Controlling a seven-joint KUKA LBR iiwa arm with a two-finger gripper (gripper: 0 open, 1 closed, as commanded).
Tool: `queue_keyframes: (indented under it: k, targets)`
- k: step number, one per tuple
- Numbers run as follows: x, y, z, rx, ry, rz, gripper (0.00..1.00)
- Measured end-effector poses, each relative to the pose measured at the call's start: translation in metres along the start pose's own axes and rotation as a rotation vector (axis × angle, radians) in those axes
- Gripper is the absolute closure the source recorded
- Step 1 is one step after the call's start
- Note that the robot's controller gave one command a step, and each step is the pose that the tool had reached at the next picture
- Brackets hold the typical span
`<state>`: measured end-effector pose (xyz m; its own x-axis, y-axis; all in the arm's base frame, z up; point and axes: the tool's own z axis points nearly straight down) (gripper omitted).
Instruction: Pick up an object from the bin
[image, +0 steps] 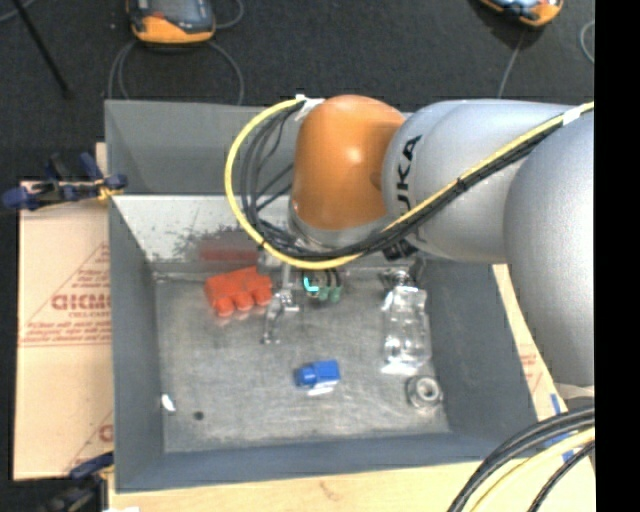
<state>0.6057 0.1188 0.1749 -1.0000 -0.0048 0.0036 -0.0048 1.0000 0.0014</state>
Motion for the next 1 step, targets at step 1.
queue_keyframes:
  k: [1]
  targets:
    - [-0.0344,-0.0383,0.0627,0.004,-0.003,-0.058,0.0]
